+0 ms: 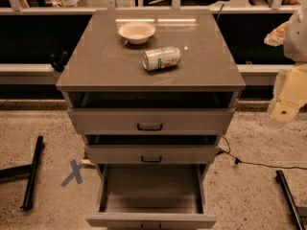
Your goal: Close bottom drawer
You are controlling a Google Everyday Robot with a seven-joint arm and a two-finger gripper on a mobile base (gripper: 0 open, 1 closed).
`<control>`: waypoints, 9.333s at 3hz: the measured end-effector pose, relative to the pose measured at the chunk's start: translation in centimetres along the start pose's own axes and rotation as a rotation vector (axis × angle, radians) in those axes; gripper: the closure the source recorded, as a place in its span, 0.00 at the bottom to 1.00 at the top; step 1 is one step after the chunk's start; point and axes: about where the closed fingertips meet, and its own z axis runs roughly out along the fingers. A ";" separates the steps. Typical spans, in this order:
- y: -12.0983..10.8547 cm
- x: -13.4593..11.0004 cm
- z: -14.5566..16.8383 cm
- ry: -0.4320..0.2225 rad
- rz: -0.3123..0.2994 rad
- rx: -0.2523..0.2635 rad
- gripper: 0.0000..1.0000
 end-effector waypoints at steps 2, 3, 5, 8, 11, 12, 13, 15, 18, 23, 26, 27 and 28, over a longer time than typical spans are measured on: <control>-0.2 0.3 2.6 -0.010 0.016 -0.034 0.00; 0.6 0.7 8.9 -0.055 0.065 -0.125 0.00; 7.2 2.2 27.2 -0.145 0.185 -0.378 0.00; 11.2 6.3 35.0 -0.074 0.342 -0.487 0.00; 21.1 10.4 50.6 -0.020 0.566 -0.734 0.00; 22.8 10.6 52.0 -0.017 0.577 -0.774 0.00; 22.8 10.6 52.1 -0.017 0.577 -0.774 0.00; 24.8 12.4 58.3 -0.021 0.634 -0.837 0.00; 27.8 13.3 65.4 0.056 0.681 -0.854 0.65; 25.9 14.1 75.8 0.035 0.831 -0.574 1.00; 17.9 12.7 80.0 -0.105 0.897 -0.378 1.00; 14.9 11.4 81.1 -0.165 0.943 -0.330 1.00; 11.8 10.1 82.0 -0.224 0.988 -0.304 1.00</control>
Offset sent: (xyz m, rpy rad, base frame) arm 0.0254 -0.0008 -0.0732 0.0617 0.1100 -0.0163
